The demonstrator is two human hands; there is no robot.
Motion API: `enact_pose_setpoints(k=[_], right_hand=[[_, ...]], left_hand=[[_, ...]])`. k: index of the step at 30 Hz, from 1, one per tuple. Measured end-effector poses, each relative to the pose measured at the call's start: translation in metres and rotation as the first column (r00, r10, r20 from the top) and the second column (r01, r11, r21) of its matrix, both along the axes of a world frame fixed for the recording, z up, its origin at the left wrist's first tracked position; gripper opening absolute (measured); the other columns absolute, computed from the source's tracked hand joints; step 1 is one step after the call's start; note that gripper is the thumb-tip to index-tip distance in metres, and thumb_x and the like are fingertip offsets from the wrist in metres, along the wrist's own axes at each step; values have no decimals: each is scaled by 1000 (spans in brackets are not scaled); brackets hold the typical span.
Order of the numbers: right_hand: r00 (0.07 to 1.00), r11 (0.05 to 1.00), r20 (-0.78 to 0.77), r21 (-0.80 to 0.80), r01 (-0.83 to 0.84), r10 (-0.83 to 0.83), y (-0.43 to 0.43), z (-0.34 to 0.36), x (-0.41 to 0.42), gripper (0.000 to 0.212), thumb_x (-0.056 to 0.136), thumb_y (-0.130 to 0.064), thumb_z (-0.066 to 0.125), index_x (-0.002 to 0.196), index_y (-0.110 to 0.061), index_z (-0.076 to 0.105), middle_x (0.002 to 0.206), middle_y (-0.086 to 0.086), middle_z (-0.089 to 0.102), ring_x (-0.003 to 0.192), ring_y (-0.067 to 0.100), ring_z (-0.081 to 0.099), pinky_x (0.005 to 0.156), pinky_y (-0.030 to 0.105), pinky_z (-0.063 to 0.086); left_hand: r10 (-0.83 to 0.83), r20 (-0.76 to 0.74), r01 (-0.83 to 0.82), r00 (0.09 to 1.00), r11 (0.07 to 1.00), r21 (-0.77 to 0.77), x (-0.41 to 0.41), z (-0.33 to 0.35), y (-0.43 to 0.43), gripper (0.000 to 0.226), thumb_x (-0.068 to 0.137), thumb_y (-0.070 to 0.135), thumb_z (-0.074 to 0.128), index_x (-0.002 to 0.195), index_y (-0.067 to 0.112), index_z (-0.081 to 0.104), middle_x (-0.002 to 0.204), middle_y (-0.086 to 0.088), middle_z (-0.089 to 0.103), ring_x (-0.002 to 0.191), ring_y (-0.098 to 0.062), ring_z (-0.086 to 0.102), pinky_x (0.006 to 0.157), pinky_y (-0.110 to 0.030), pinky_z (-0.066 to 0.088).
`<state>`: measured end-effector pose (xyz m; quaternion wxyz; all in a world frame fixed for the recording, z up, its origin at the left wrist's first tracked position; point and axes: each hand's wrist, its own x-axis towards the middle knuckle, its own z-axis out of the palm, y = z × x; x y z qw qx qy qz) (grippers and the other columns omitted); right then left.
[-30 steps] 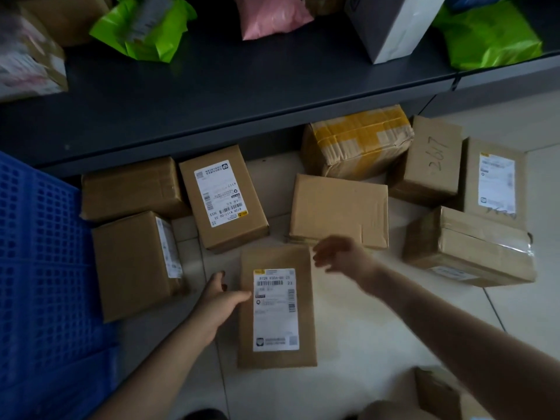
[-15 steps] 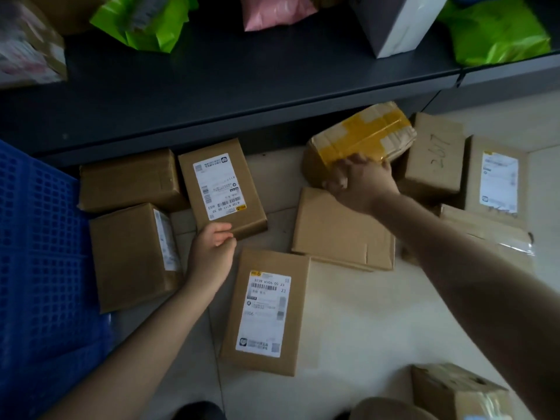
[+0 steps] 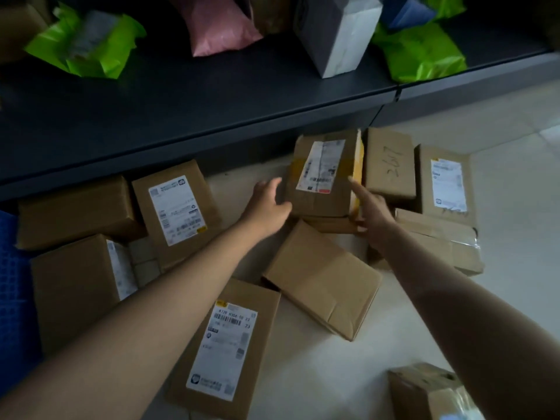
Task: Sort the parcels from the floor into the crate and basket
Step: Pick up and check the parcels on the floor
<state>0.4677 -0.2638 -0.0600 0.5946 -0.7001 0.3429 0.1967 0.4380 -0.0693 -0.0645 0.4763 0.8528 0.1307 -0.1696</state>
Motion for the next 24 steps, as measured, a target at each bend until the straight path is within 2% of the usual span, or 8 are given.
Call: enact_pose_setpoints(k=[1,3,8,11,14,18,21,24], right_hand=[[998,998,-30,47,-46,47,7,-5,4,89,72,-57,72,141,-16,33,122,7,57,89,20,60,69,34,52],[993,994,-63,56,-97,101,14,-20,10,67,79,-40,74,131,-14,41,108,3,60,83,15,60,65,26,47],[990,989,-79,104,-104,113,10,-55,-4,36,86,-19,66,121,-14,63,85,3,64,76,19,61,60,29,45],[996,987,38,136,-85,80,11,-42,-10,38,81,-24,68,119,-24,65,104,3,70,95,23,65,82,39,53],[989,987,141,145,-75,54,17,-11,-16,54,69,-38,71,119,-19,63,110,6,69,106,27,63,99,47,46],[987,962,148,254,-101,65,34,26,-63,55,63,-35,68,111,-10,63,115,9,66,113,30,59,98,45,47],[988,904,123,407,-133,90,42,41,-114,30,77,-33,61,99,-13,64,102,8,69,102,25,65,89,42,49],[998,847,-20,529,-45,66,43,43,-150,32,80,-40,58,101,-15,59,77,10,67,78,26,68,85,46,52]], left_hand=[[-18,-50,18,999,1000,-1,9,-3,-7,66,95,23,50,151,17,17,157,-9,17,142,-25,24,112,-34,24],[0,-154,-8,988,999,-50,21,-10,-13,73,95,27,51,152,14,8,159,-9,15,144,-25,21,113,-34,22],[107,-222,-162,969,956,-244,16,-28,-8,75,92,21,59,151,9,15,152,-3,34,136,-16,36,100,-20,28],[142,-138,-179,980,933,-313,7,-15,-1,61,92,13,60,146,10,31,140,-5,49,117,-10,49,91,-17,36],[194,-65,-205,979,918,-341,-8,10,14,41,92,22,60,131,16,47,127,-6,59,109,-15,57,92,-30,47],[312,-16,-297,950,884,-362,-47,50,45,12,94,31,54,103,25,59,99,3,64,92,-14,60,75,-32,48],[452,-114,-455,885,786,-419,-91,72,74,33,96,32,47,69,32,67,78,7,67,82,-14,62,72,-31,44],[492,-195,-529,848,799,-285,-136,79,95,29,98,27,46,77,28,66,84,1,68,84,-16,63,68,-31,46]])
